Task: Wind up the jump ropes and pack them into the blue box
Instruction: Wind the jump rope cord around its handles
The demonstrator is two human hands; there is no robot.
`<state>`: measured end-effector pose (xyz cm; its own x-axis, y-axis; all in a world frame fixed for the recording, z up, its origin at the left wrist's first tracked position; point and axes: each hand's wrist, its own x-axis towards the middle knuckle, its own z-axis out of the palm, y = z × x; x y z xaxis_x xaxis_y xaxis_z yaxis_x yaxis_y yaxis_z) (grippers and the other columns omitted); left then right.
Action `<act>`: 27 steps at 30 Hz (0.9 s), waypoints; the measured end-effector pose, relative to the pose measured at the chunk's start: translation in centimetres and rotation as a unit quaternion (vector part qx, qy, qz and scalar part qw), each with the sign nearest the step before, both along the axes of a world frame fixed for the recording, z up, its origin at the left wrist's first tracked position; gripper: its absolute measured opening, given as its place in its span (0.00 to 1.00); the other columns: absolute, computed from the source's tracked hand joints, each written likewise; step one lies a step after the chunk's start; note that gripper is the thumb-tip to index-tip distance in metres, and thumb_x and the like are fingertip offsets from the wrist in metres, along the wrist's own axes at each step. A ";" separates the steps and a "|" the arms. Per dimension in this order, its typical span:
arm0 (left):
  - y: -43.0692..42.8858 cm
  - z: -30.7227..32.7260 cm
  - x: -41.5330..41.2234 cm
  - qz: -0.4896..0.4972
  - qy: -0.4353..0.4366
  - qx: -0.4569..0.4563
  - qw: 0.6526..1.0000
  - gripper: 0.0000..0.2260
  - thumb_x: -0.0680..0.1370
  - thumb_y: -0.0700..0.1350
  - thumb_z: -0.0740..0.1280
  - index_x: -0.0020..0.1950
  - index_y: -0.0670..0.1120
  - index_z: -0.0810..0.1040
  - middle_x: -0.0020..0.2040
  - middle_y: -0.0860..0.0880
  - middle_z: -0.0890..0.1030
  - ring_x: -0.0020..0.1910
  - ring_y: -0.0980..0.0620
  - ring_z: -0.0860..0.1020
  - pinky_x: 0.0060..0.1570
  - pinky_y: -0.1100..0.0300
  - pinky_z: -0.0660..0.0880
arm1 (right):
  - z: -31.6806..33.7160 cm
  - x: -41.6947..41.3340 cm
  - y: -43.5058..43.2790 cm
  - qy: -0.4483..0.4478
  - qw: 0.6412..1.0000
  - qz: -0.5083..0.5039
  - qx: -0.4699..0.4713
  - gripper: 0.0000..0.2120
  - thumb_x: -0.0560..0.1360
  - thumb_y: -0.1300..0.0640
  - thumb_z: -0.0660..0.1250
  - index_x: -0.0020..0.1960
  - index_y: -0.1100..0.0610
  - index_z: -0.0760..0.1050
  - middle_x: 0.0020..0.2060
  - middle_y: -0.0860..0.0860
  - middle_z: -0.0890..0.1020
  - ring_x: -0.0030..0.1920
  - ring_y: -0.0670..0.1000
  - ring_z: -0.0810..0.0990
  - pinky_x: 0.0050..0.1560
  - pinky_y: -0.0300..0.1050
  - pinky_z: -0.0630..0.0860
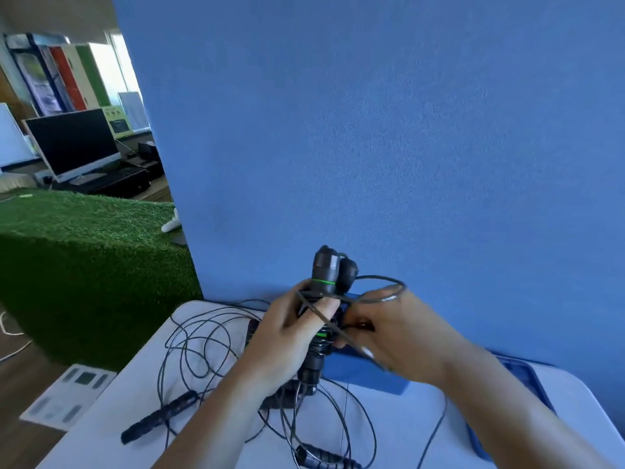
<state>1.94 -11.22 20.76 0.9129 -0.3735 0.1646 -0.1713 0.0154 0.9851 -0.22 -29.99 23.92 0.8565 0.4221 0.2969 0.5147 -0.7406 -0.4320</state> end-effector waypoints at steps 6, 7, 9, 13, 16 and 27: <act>1.0 -1.2 0.5 0.025 0.081 -0.074 0.994 0.18 0.77 0.55 0.67 0.57 0.42 0.80 0.46 0.32 0.83 0.42 0.36 0.84 0.35 0.53 0.75 | 0.9 -0.7 -0.6 0.090 0.911 -0.071 0.397 0.10 0.80 0.60 0.68 0.41 0.58 0.82 0.25 0.50 0.64 0.26 0.47 0.59 0.26 0.40 0.57; 1.1 -1.5 0.5 0.027 0.096 -0.078 0.992 0.18 0.77 0.55 0.67 0.56 0.42 0.80 0.45 0.31 0.83 0.40 0.37 0.83 0.35 0.52 0.75 | 1.2 -0.7 -0.9 0.098 0.869 -0.083 0.478 0.11 0.80 0.62 0.67 0.40 0.58 0.83 0.26 0.50 0.62 0.26 0.47 0.56 0.27 0.40 0.53; 1.3 -2.2 0.4 0.018 0.109 -0.082 0.991 0.19 0.77 0.56 0.68 0.56 0.41 0.79 0.44 0.30 0.83 0.36 0.39 0.79 0.37 0.50 0.73 | 1.9 -0.8 -1.6 0.088 0.794 -0.088 0.595 0.13 0.80 0.63 0.63 0.39 0.57 0.82 0.25 0.48 0.60 0.25 0.46 0.55 0.26 0.39 0.51; 1.4 -2.0 0.9 0.030 0.100 -0.099 0.990 0.23 0.74 0.60 0.70 0.54 0.40 0.80 0.42 0.31 0.82 0.35 0.41 0.79 0.38 0.49 0.73 | 1.9 -0.9 -3.6 0.073 0.739 -0.115 0.660 0.13 0.81 0.65 0.59 0.39 0.61 0.75 0.25 0.48 0.62 0.28 0.49 0.52 0.24 0.38 0.52; 1.4 -1.5 1.3 0.035 0.072 -0.097 0.992 0.19 0.76 0.57 0.68 0.52 0.40 0.82 0.40 0.35 0.82 0.35 0.44 0.80 0.33 0.53 0.76 | 0.7 -1.2 -5.3 0.070 0.810 -0.195 0.548 0.15 0.77 0.65 0.61 0.32 0.60 0.73 0.25 0.54 0.63 0.25 0.50 0.58 0.26 0.41 0.60; 0.3 -1.0 0.9 0.021 0.029 -0.031 0.999 0.14 0.77 0.52 0.68 0.56 0.43 0.80 0.43 0.39 0.80 0.38 0.45 0.82 0.40 0.57 0.79 | 0.5 -1.2 -2.3 0.203 0.955 -0.113 0.182 0.09 0.73 0.54 0.68 0.38 0.58 0.79 0.30 0.55 0.81 0.30 0.51 0.79 0.34 0.44 0.75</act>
<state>2.88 -10.92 19.79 0.9363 -0.3254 0.1321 -0.1152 0.0708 0.9908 -1.39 -32.31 24.39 0.9894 0.1446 0.0123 0.0942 -0.5756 -0.8123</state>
